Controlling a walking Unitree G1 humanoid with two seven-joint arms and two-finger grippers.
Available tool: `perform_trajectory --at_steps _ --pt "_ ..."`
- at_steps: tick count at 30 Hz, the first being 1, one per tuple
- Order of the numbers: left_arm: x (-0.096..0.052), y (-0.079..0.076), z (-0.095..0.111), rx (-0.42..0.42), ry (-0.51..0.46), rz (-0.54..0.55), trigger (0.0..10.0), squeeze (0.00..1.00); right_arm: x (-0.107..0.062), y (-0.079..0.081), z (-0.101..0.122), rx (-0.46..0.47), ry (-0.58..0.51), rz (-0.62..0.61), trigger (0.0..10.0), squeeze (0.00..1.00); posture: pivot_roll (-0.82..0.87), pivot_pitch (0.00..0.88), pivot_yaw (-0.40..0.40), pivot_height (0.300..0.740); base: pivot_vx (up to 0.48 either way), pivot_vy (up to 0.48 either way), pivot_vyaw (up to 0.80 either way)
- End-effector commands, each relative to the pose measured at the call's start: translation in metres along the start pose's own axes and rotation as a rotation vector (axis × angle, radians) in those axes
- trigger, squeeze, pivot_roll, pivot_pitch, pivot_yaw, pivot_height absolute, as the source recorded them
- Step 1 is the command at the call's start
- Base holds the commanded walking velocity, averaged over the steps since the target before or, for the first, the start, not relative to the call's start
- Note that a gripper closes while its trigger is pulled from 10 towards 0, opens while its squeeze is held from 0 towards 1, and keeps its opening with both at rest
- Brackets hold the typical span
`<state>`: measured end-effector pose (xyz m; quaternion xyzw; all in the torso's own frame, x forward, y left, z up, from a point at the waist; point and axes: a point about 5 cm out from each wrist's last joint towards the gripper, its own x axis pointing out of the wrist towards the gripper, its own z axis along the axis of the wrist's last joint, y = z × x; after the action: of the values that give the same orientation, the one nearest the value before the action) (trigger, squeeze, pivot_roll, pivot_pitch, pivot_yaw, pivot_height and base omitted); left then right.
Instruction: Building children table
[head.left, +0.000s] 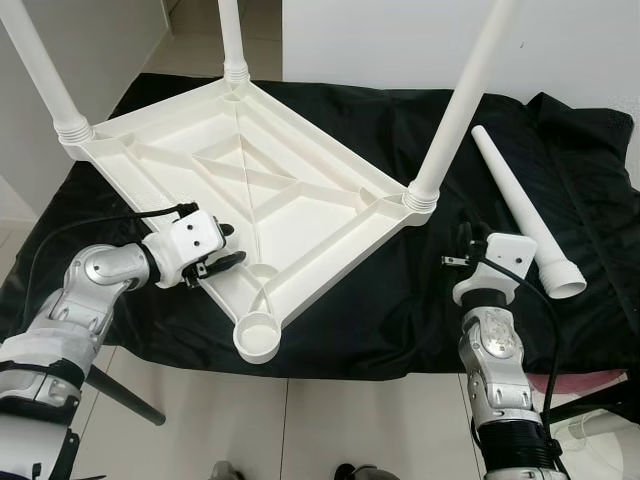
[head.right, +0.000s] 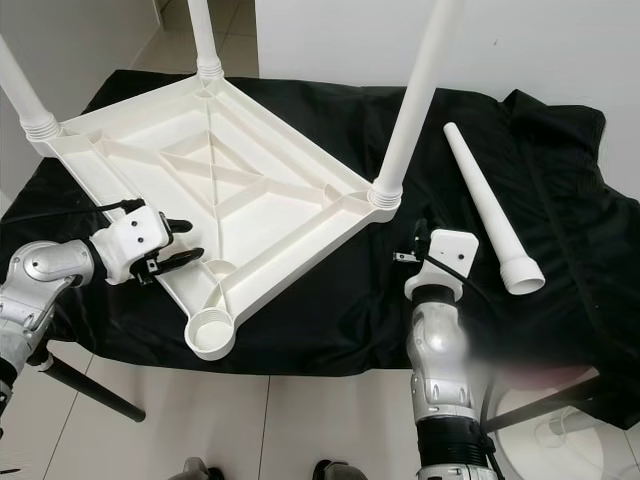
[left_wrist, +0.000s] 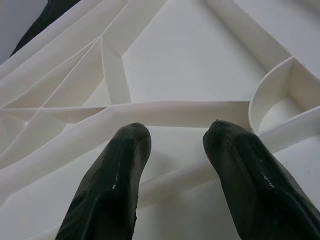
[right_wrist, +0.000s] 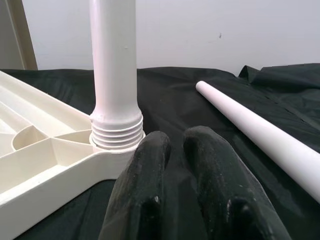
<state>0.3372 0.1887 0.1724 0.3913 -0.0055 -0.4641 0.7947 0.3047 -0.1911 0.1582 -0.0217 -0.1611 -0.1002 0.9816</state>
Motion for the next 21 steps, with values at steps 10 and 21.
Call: perform_trajectory --at_steps 10,21 --pt "0.000 -0.022 -0.010 -0.022 0.017 -0.161 10.0 0.00 0.001 -0.007 -0.002 -0.006 0.000 -0.007 10.0 0.00 0.01 0.113 -0.024 0.740 0.000 0.000 0.00" --pt "-0.017 -0.026 -0.005 -0.119 -0.053 -0.243 10.0 0.00 0.002 -0.006 -0.004 -0.015 0.002 0.005 10.0 0.00 0.02 0.111 -0.025 0.740 0.000 0.000 0.00"
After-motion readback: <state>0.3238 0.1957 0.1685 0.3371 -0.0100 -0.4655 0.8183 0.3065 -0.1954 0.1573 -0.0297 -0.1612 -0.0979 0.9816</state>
